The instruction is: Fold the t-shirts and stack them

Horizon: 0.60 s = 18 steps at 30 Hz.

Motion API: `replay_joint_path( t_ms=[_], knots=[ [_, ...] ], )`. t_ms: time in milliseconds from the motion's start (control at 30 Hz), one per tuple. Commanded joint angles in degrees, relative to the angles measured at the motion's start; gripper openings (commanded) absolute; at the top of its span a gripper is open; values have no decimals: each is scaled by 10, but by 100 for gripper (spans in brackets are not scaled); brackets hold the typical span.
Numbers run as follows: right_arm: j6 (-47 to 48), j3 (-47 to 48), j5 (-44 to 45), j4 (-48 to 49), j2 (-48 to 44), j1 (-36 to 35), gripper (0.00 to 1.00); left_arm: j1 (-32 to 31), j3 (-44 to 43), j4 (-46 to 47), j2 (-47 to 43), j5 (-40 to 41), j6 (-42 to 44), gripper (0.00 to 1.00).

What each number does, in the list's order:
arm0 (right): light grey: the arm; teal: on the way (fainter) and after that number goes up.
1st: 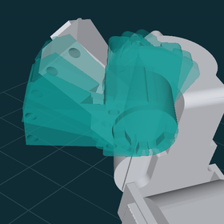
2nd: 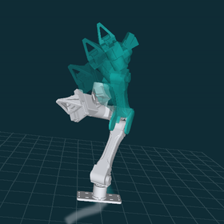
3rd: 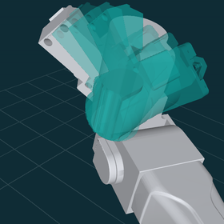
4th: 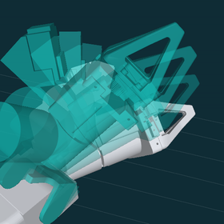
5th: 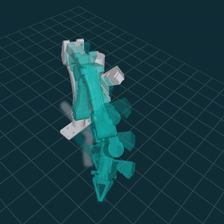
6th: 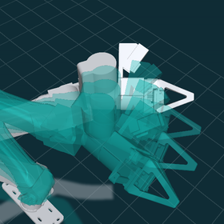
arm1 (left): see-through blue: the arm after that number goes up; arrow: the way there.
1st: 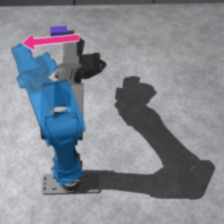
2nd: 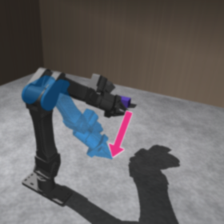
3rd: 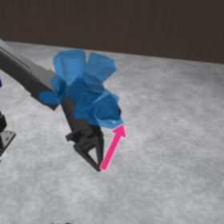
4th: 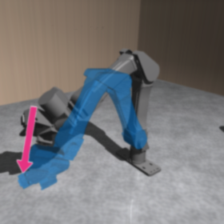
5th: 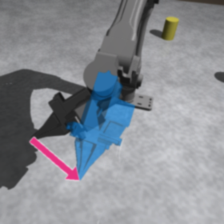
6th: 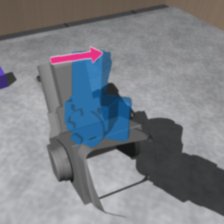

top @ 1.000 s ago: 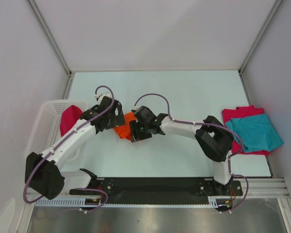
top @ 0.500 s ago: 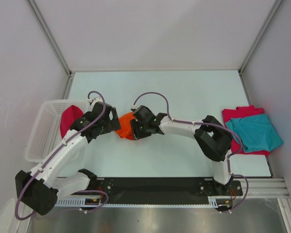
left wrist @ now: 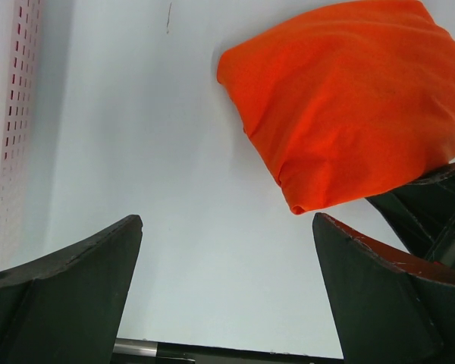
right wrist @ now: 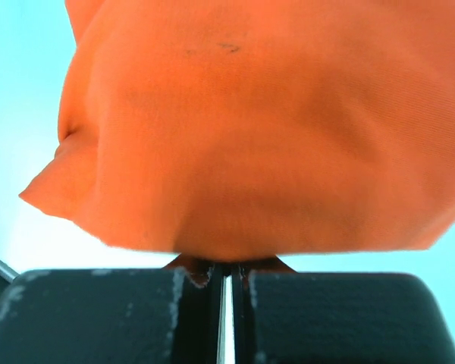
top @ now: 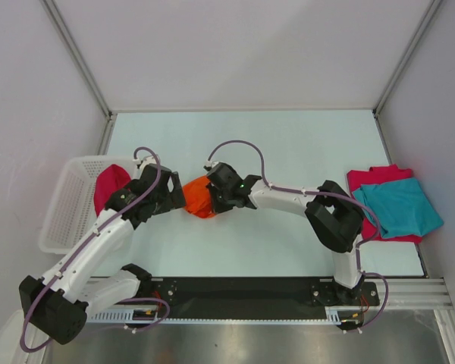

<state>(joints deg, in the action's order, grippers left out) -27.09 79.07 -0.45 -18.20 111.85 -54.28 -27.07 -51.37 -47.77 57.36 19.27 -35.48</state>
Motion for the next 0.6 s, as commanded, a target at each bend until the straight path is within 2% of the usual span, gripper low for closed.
replay_joint_path(
  t_ms=[0, 167, 333, 567],
  knots=[
    [13, 1, 62, 21, -68, -7, 0, 0, 6, 19, 5, -9, 10, 99],
    [38, 26, 132, -3, -110, -11, 0, -1, 20, 37, 8, -30, 15, 100],
    [85, 122, 221, -78, -131, -13, 0, 0, 30, 52, 7, -38, 19, 99],
    [100, 207, 283, -126, -191, -38, 0, -1, 33, 79, 15, -54, 20, 99]
  ],
)
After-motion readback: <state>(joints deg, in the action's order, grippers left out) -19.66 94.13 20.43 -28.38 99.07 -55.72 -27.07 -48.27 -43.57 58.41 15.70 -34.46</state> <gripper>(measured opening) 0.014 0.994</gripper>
